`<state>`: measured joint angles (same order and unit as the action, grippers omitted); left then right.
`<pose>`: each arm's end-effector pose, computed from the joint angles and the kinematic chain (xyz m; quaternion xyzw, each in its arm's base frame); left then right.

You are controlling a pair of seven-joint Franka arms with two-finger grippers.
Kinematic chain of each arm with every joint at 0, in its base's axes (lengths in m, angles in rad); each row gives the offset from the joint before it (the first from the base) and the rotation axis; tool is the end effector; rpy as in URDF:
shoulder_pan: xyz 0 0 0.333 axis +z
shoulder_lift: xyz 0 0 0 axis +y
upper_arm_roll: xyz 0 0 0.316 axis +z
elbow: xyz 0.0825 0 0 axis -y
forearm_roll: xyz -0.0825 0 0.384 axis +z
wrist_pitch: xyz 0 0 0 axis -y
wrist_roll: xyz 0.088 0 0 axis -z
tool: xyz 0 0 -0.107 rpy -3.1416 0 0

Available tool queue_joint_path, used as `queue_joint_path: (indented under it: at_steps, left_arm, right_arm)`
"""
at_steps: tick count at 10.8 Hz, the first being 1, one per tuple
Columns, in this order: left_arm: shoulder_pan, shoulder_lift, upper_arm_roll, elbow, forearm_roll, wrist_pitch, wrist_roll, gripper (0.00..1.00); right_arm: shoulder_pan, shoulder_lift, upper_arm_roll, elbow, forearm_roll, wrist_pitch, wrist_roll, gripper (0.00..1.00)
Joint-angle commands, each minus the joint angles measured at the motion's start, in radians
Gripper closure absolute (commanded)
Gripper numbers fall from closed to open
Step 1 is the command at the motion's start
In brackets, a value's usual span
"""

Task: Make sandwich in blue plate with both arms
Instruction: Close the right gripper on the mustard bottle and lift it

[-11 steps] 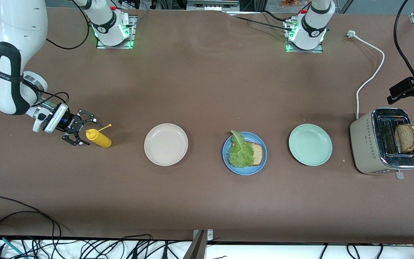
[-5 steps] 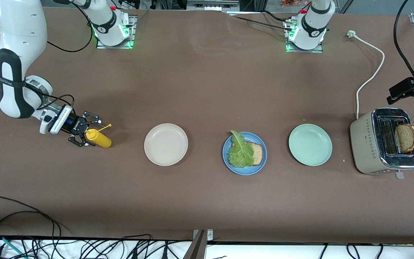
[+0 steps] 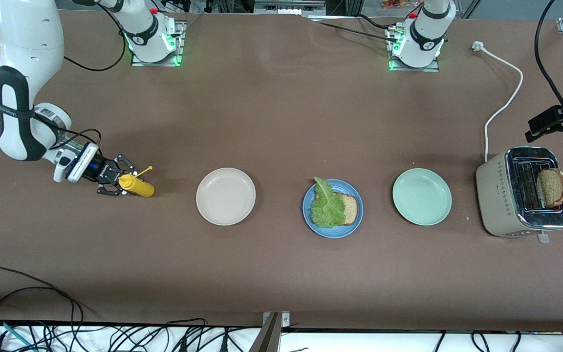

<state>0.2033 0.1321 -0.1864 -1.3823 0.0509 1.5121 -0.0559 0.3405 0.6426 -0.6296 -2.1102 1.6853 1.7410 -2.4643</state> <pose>0.5889 0.0239 0.6334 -0.9992 -0.0387 -0.0002 0.0132 0.5407 -0.0747 0.1508 -0.7306 -0.4294 -0.4221 0.3221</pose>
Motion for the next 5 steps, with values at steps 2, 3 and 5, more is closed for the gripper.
queue_joint_path:
  at_steps: [2, 3, 5]
  left_arm:
    - [0.005, 0.009, -0.002, 0.020, -0.014, -0.015, 0.018, 0.00]
    - [0.005, 0.009, -0.002, 0.020, -0.014, -0.015, 0.018, 0.00]
    - [0.005, 0.009, -0.002, 0.020, -0.013, -0.015, 0.018, 0.00]
  right_arm:
    - [-0.015, -0.012, 0.005, 0.045, -0.001, -0.005, 0.005, 0.96]
    - [-0.014, -0.032, -0.001, 0.065, -0.039, 0.015, 0.040, 0.97]
    - [-0.009, -0.096, -0.002, 0.099, -0.154, 0.069, 0.181, 0.97]
